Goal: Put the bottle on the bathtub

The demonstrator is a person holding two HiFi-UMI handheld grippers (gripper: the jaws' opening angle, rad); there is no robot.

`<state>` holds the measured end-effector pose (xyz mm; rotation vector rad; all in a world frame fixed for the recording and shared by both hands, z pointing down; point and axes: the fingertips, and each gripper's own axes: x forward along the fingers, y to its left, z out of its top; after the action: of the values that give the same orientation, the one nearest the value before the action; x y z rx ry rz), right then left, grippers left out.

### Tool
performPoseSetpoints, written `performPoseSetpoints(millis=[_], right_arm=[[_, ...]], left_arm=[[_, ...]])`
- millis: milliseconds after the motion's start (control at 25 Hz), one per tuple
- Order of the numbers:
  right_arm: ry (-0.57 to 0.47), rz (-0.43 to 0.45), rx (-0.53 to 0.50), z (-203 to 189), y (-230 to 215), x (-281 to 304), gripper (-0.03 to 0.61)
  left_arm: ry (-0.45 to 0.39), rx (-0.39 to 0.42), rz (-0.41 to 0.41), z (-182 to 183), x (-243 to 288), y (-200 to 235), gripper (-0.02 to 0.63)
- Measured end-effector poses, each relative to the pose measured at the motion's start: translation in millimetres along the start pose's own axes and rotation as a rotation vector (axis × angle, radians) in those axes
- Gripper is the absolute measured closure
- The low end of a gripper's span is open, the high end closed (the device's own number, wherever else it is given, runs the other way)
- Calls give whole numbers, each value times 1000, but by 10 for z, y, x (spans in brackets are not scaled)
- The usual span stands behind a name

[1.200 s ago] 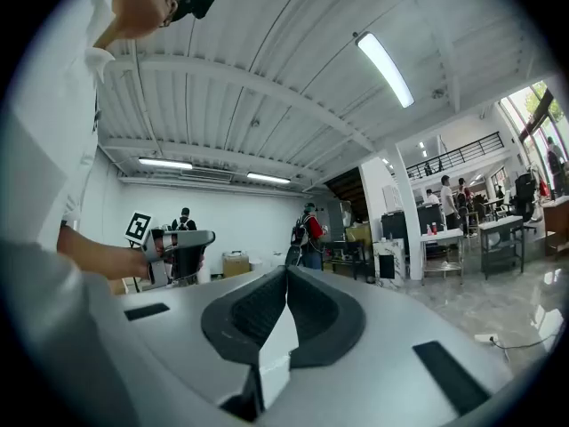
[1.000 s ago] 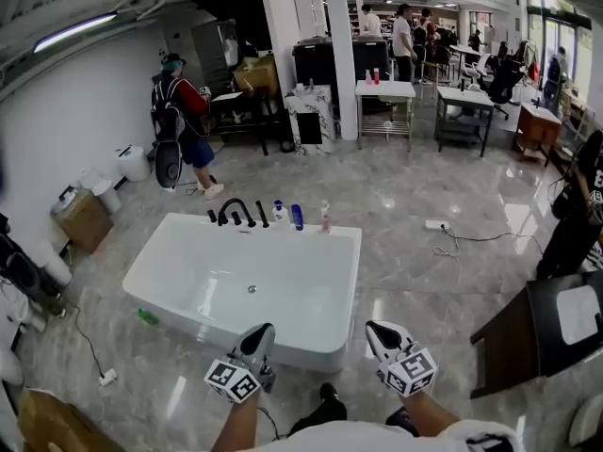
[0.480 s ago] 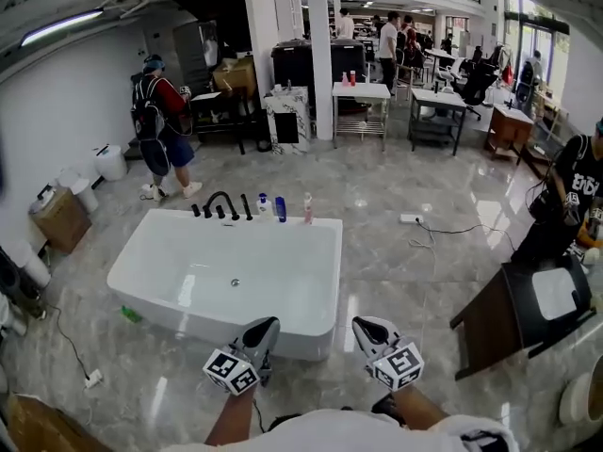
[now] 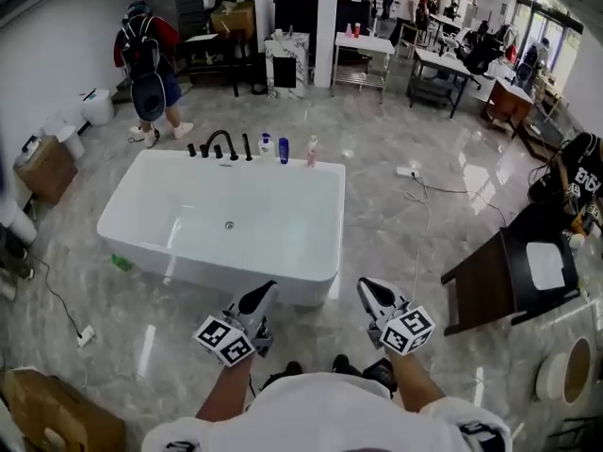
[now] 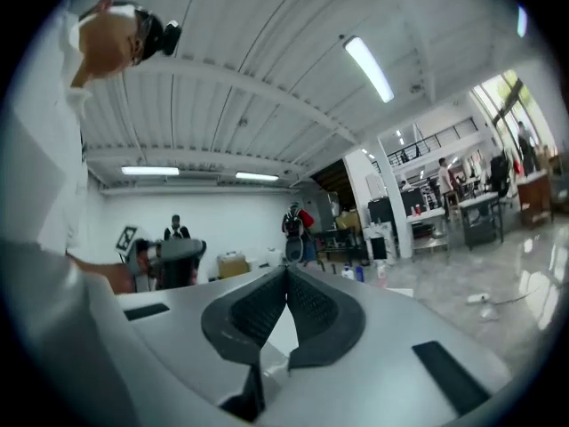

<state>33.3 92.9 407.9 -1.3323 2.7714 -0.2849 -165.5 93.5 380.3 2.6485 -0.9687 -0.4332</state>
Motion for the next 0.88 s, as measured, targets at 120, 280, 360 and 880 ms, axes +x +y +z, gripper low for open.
performPoseSetpoints(millis=[120,280,360,880], right_arm=[[-13,-47,-56,47,-85,-23,565],[-29,-66,-86,179,-138,22,565],[-35,-79,-91,235,-140,-115,565],[-43,-2,-110,299,-231,-467,565]], left_arm=[[-8,95,-18,49,-5,28,597],[37,122,27,-30,9,213,597],[53,112,34,-55,-25,149,597],[141,137,-35,-220,363,-191,597]])
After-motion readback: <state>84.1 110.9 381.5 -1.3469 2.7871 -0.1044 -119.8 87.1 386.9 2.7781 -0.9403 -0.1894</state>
